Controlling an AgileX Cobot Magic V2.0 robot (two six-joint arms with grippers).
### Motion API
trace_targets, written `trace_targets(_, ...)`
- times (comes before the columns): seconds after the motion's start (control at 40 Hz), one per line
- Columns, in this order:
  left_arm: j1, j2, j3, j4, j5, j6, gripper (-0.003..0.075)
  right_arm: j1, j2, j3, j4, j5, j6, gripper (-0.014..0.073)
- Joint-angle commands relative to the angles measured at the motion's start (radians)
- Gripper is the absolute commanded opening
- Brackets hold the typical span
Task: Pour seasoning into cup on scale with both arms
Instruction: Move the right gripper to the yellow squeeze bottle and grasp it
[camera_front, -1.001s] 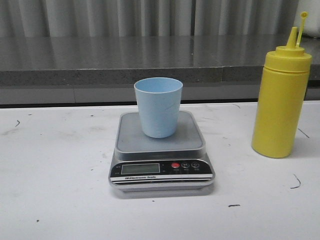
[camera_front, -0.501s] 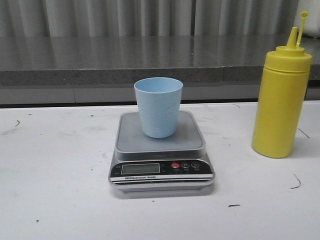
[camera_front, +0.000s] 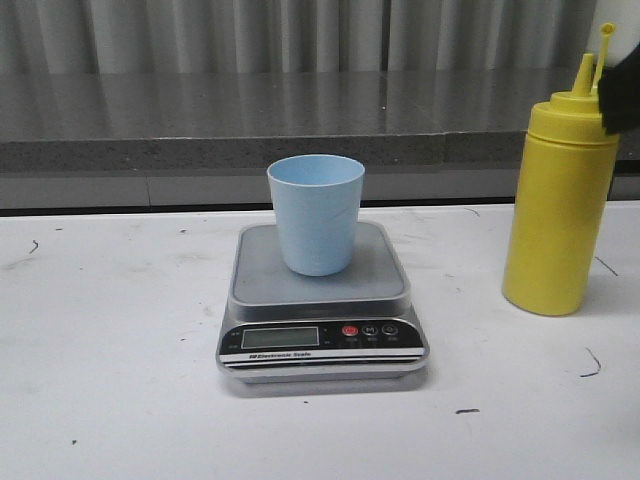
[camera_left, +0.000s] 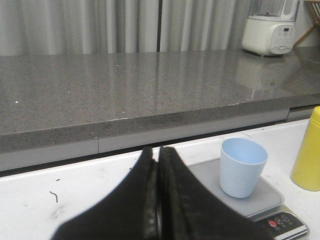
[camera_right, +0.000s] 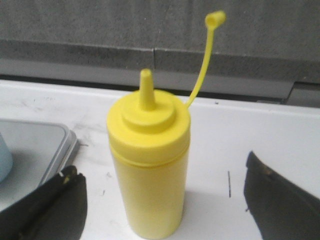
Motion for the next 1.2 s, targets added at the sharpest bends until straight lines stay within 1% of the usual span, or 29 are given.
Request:
trace_targets(0.0, -0.002, 0.006, -0.029, -0.011, -0.089, -0.009, -0.0020, 0.032, 0.061, 0.024, 0.004, -0.200, 0.001, 0.0651)
trace_targets(0.18, -0.002, 0.006, -0.029, -0.011, -0.089, -0.009, -0.0020, 0.076, 0.245, 0.051, 0.004, -0.346, 0.008, 0.0651)
trace_targets(0.33, -0.002, 0.006, -0.029, -0.011, -0.089, -0.009, -0.0020, 0.083, 0.384, 0.051, 0.004, -0.474, 0.074, 0.0651)
trace_targets(0.48, -0.002, 0.006, -0.029, -0.011, -0.089, -0.009, -0.0020, 0.083, 0.472, 0.051, 0.004, -0.607, 0.116, 0.0651)
trace_targets(0.55, -0.002, 0.006, -0.029, -0.011, -0.089, -0.009, -0.0020, 0.083, 0.509, 0.049, 0.004, -0.650, 0.131, 0.0651)
trace_targets(0.73, -0.002, 0.006, -0.029, -0.011, -0.089, -0.009, -0.0020, 0.083, 0.605, 0.031, 0.004, -0.777, 0.137, 0.0651)
trace_targets(0.88, -0.002, 0.006, -0.029, -0.011, -0.089, -0.009, -0.0020, 0.083, 0.675, -0.018, 0.014, -0.797, 0.137, 0.0651)
trace_targets(1.18, -0.002, 0.006, -0.029, -0.011, -0.089, -0.009, -0.0020, 0.083, 0.753, -0.106, 0.087, -0.796, 0.138, 0.0651)
